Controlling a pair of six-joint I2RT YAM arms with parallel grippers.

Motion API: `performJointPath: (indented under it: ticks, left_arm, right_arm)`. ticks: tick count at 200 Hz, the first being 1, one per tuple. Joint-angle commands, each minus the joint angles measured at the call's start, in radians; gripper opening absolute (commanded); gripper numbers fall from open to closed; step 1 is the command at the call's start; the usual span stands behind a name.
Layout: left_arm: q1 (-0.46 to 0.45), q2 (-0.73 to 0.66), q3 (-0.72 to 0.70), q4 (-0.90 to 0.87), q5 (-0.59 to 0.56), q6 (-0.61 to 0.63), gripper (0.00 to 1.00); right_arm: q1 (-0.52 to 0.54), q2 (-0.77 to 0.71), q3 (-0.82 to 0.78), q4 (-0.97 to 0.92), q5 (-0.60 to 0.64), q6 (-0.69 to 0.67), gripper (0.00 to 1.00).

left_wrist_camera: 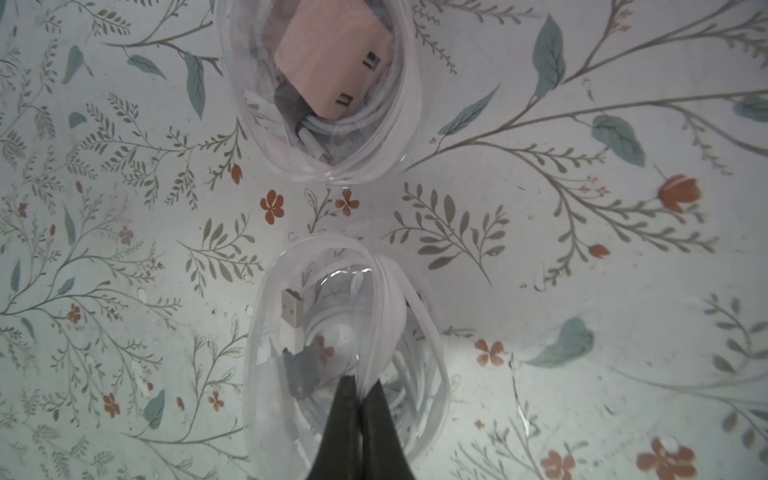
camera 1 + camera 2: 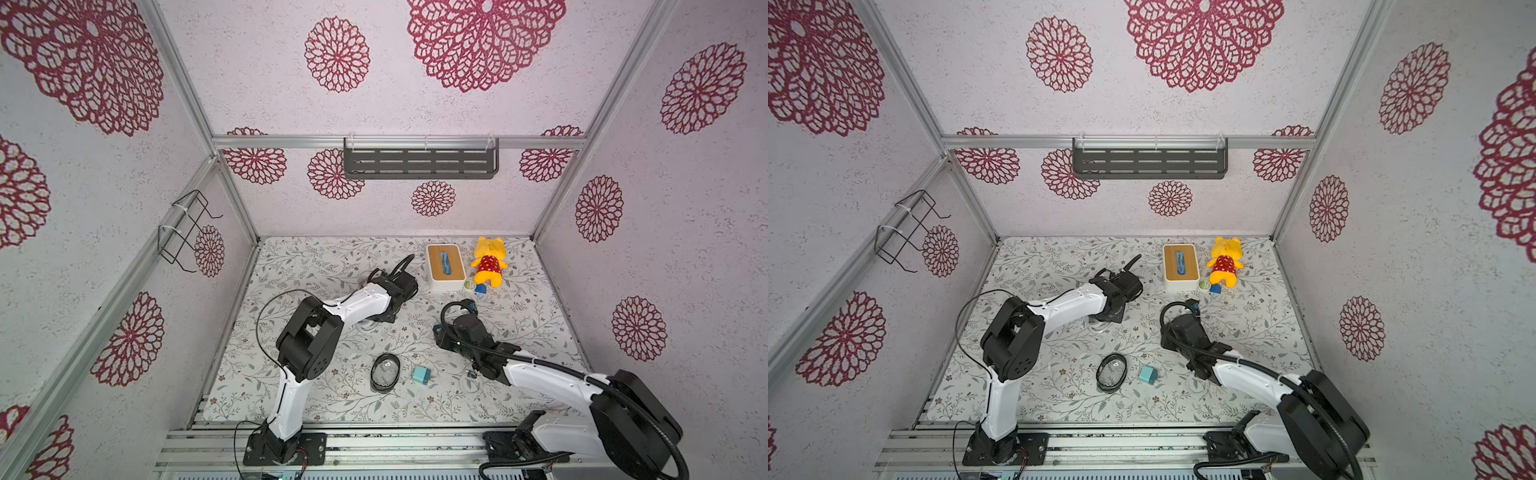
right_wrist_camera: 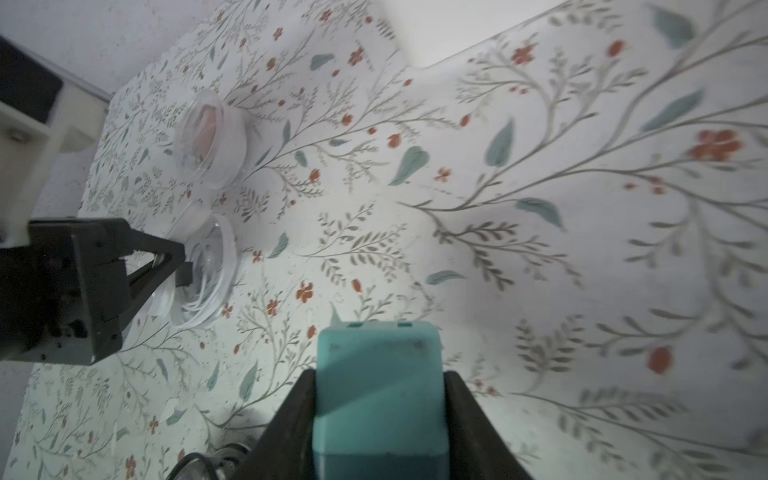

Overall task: Pack away charging kits
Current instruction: Pick up the storage bag at the center of the board, then place the plug in the storage bag.

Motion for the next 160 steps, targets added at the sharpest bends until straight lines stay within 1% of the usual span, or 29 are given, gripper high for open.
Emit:
performJointPath:
  ticks: [1,24,44,91,115,136,160]
  left_arm:
    - [0.006,-0.099,-0.045,0.131,0.074,0.021,0.00]
    - [0.018,-0.150,-0.093,0.191,0.136,0.026,0.00]
    - [0.043,-0.189,-0.148,0.254,0.207,0.019,0.00]
    - [0.143,-0.299,-0.321,0.463,0.462,-0.020,0.00]
    - [0.166,-0.334,-0.381,0.556,0.571,-0.032,0.00]
    - [0.166,-0.338,-0.388,0.577,0.604,-0.035,0.00]
    - [0.167,-0.323,-0.376,0.554,0.568,-0.045,0.00]
  right_arm:
    - [0.042,0.079,0.110,0.139,-0.091,-0.003,0.21]
    - [0.052,0.192,0.190,0.180,-0.136,0.022,0.17]
    - [0.059,0.258,0.236,0.206,-0.153,0.033,0.16]
    - [0.061,0.358,0.290,0.241,-0.160,0.061,0.15]
    - [0.061,0.404,0.323,0.229,-0.154,0.062,0.15]
    - [0.061,0.436,0.347,0.223,-0.159,0.061,0.13]
    - [0.061,0.439,0.349,0.210,-0.144,0.058,0.11]
